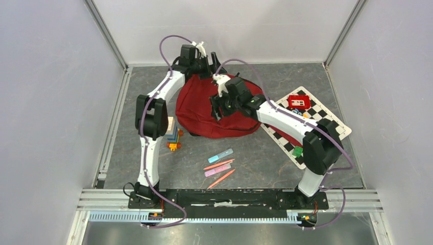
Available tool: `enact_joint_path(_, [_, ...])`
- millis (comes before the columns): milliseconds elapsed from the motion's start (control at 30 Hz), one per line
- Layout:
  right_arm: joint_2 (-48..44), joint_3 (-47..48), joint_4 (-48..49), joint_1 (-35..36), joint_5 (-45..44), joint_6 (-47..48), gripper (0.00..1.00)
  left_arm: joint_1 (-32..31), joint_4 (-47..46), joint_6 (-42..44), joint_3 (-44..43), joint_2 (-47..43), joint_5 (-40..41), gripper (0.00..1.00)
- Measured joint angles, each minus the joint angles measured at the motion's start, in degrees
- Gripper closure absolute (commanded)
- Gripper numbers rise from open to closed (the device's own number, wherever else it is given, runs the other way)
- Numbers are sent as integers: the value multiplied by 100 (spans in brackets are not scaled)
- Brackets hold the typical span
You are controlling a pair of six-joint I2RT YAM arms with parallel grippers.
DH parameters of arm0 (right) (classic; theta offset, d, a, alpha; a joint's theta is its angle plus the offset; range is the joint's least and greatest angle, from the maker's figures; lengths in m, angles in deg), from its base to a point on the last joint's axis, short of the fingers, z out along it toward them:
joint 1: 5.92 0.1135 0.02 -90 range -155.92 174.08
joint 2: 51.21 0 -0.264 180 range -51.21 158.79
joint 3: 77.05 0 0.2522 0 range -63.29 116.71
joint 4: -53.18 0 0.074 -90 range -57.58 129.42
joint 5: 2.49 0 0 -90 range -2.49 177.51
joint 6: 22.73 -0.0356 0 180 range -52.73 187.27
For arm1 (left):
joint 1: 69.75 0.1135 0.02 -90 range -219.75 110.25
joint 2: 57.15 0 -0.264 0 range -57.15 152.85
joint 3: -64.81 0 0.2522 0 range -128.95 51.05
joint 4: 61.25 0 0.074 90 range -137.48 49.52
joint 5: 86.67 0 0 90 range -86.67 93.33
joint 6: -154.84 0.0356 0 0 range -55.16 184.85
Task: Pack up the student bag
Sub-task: Unzip the student bag at the center of the board.
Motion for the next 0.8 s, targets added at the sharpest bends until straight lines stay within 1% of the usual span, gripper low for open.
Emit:
enact_joint_path(67, [-122, 9, 0, -232, -190, -212, 30, 63, 76, 96, 90, -284, 160, 0])
enact_joint_path(200, [-199, 22, 4, -769, -695, -710, 30, 188, 269, 219, 566, -1086, 621, 0])
enact_joint_path(333, [-146, 72, -33, -1073, -1036, -1174, 30, 293, 446, 289, 994, -1707, 970, 0])
enact_joint_path(567, [450, 890, -57, -1069, -1126, -1556, 31, 315, 745, 365, 1926, -2306, 1189, 0])
enact_joint_path(667, [610, 1025, -83, -1058, -1104, -1659, 34, 308, 966, 385, 2105, -2382, 1233, 0])
enact_joint_path(800, [815, 1051, -127, -1040, -986, -1770, 36, 308, 1084, 452, 2173, -2417, 1250, 0])
